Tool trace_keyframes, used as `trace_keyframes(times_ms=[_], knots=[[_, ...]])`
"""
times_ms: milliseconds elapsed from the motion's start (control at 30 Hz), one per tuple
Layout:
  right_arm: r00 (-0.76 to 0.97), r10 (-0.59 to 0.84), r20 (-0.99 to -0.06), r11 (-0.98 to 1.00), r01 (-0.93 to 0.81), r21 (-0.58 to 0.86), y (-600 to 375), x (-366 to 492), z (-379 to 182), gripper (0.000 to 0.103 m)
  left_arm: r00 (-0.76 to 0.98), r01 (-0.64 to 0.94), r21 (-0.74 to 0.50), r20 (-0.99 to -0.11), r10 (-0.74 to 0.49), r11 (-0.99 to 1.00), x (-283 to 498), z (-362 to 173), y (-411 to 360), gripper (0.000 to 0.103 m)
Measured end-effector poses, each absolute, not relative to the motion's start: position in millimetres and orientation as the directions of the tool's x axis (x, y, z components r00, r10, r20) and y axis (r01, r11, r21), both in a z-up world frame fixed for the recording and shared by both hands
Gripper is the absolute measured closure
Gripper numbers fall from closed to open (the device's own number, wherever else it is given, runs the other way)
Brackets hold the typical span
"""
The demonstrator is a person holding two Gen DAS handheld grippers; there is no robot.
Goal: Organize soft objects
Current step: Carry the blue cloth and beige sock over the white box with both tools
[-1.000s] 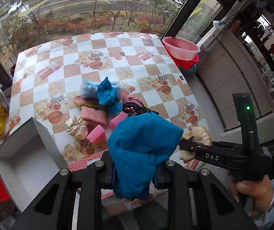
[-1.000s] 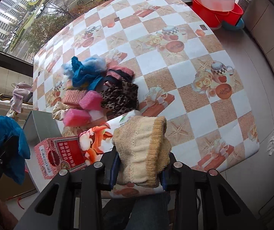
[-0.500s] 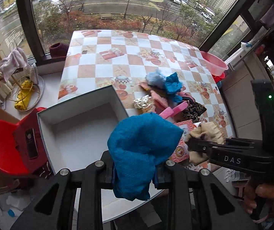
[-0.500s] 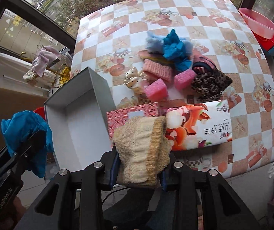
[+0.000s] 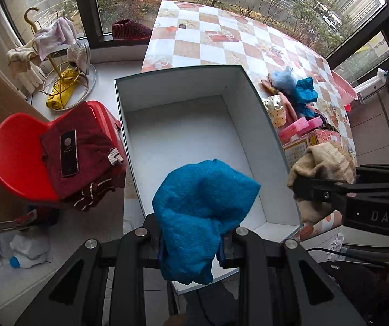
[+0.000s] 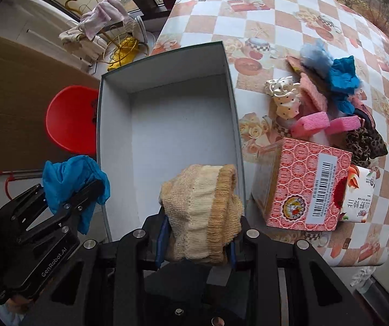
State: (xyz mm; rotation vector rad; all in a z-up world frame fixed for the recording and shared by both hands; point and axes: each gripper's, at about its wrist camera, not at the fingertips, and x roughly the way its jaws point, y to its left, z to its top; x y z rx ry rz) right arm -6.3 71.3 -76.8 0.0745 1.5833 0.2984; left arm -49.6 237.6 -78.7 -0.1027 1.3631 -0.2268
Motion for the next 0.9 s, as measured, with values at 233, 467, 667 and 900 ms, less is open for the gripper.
trace_keyframes(times_ms=[233,467,667,900], knots=[[-0.100,0.212,-0.972,0.961,-0.158,0.226,82.4,-9.8,-91.8,0.068,0.135,0.128,-0.219,-0.962,-0.236,0.967,-55.0,-93.3,231.8,0.074],[-0.133,0.202,-0.970,0.962,-0.160,0.222,83.7,-13.7,-101.1,0.068,0.082,0.158,-0.225,-0.967,-0.240,0.961,-58.4,-107.6,222.7,0.074],[-0.158,0.195,-0.968,0.964,-0.153,0.219,83.2,-17.0,-109.6,0.068,0.049,0.161,-0.228,-0.970,-0.238,0.960,-61.3,-117.9,218.1,0.073],[-0.187,0.169,-0.968,0.963,-0.178,0.202,88.0,-17.3,-124.1,0.068,-0.005,0.194,-0.215,-0.976,-0.218,0.957,-59.4,-125.5,211.7,0.073]])
